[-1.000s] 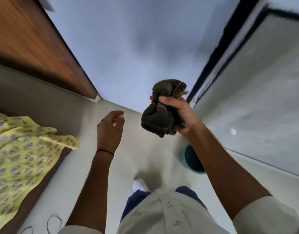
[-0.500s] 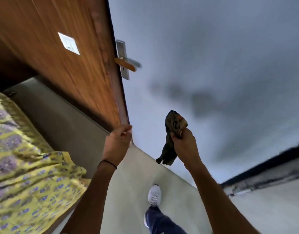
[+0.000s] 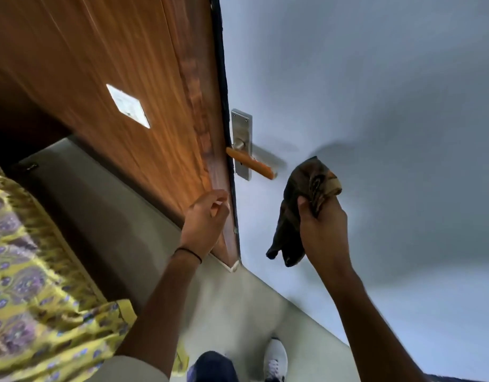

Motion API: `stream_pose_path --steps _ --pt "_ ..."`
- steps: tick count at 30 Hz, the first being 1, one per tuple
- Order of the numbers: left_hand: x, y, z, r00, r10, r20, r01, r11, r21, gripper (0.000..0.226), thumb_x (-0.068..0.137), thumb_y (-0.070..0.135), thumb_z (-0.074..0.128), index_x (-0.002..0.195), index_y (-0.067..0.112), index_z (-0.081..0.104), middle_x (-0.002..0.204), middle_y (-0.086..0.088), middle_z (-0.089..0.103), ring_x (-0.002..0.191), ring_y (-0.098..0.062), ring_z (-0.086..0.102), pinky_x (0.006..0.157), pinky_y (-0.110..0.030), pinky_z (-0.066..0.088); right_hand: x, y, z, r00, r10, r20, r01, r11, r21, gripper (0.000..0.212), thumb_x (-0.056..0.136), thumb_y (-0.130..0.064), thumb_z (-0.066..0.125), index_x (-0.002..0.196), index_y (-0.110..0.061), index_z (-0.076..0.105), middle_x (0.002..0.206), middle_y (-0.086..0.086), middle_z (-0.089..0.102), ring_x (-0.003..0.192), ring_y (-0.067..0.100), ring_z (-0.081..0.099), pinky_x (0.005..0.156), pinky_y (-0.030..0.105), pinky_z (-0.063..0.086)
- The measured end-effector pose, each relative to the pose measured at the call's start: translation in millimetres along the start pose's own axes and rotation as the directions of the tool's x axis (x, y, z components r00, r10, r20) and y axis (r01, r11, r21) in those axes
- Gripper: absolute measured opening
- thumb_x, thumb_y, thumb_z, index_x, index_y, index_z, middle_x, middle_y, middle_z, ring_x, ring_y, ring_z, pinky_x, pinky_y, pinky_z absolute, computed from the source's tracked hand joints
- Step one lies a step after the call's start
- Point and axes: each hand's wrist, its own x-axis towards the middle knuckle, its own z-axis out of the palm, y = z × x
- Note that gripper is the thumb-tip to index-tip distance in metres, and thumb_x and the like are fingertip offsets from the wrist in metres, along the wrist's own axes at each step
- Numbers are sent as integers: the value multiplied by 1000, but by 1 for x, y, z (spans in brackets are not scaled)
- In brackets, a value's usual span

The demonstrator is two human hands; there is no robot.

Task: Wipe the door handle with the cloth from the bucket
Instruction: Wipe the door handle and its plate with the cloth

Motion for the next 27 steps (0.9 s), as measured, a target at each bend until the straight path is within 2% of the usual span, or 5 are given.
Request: stream_pose_path --steps 4,8,13,21,27 --pt "49 -19 1 998 65 3 -64 996 -63 23 96 8 57 116 11 68 115 -5 71 101 -18 65 90 -28 54 19 -20 21 997 -5 -81 -1 997 -74 12 101 -12 48 93 -14 56 69 -5 62 60 14 63 48 16 45" --pt "89 -30 -9 985 163 60 -155 981 -113 23 95 3 56 113 14 67 104 2 68 92 -9 60 77 2 42 36 -24 58 968 -70 -240 -23 931 -365 19 95 -3 49 104 -16 58 65 7 64 50 30 62 46 30 50" --pt "127 -33 -35 912 410 -14 -409 907 -101 22 93 10 53 108 6 69 102 -12 67 83 -12 58 73 2 39 45 -38 100 888 -307 -342 30 781 -624 31 77 15 51 98 -5 61 81 8 65 84 34 55 51 27 33" --pt "156 -33 -43 809 526 -263 -554 831 -42 32 89 16 67 118 4 61 136 -28 42 121 -23 47 107 -22 41 52 -29 125 966 -245 -84 71 562 -824 77 90 -74 29 132 -17 59 133 -4 62 134 28 37 100 45 28" --pt "160 -50 -13 772 549 -320 -561 825 65 38 93 9 62 128 -3 52 149 -28 38 141 -36 40 114 -46 39 63 -9 120 900 -431 -65 219 577 -787 36 96 -18 53 130 -5 62 122 10 67 109 33 61 102 40 31"
